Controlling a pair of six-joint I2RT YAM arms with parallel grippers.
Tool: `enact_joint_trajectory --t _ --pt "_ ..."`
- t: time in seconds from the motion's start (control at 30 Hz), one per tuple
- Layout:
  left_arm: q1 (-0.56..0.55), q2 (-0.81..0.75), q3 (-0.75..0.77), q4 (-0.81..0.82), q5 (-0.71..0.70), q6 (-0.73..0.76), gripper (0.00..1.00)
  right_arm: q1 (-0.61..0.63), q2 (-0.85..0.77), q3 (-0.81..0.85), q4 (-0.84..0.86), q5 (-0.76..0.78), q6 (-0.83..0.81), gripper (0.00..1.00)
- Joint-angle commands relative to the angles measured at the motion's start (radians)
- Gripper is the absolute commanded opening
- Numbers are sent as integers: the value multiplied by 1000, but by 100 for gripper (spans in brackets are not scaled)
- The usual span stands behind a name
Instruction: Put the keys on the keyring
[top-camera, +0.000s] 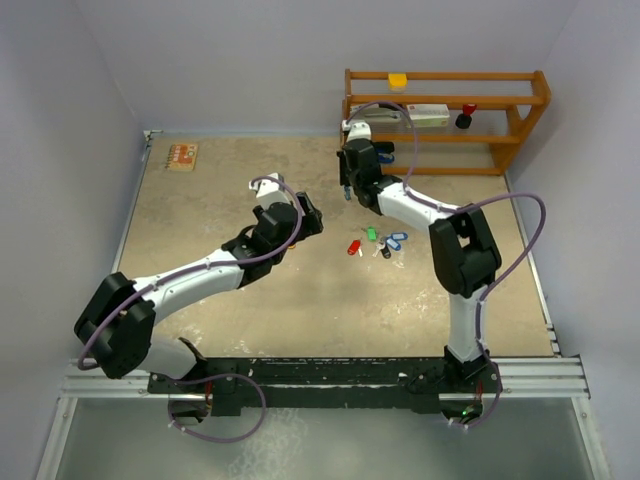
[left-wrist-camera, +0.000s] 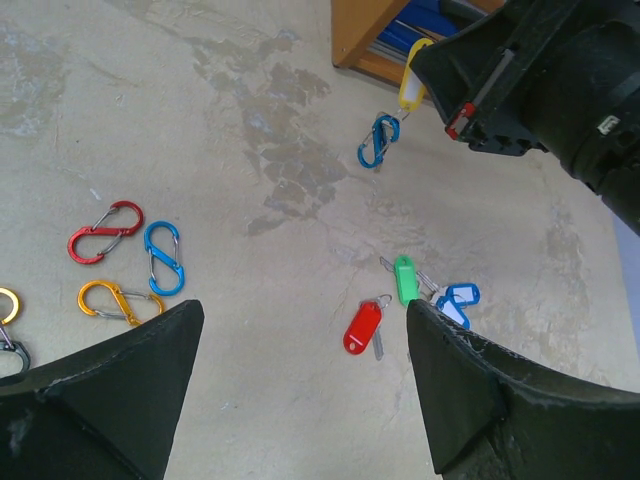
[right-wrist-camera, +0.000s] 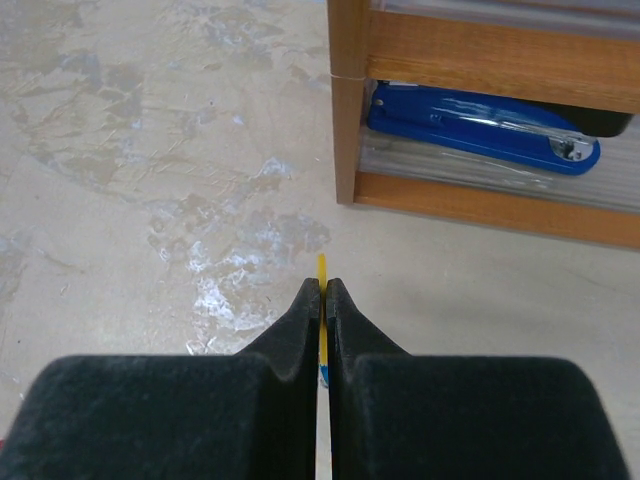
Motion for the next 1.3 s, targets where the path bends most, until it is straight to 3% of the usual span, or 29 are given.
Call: enact_joint_trajectory --t 0.0,0.43,0.53,0.73,1.03,1.27 --pt "12 -47 -8 30 -18 1 79 -6 18 71 15 -21 -6 0" --pt "20 -33 5 28 -15 4 79 -30 45 56 7 -8 25 0" --pt "20 -27 13 28 -8 3 79 -39 26 33 10 15 28 10" --pt "20 -28 14 25 -4 1 80 -74 -37 -44 19 25 55 62" --pt "21 -32 17 12 -9 10 80 -77 -205 -189 -7 32 81 70" --pt "46 8 29 -38 -3 15 80 -65 -295 -260 -180 -29 128 71"
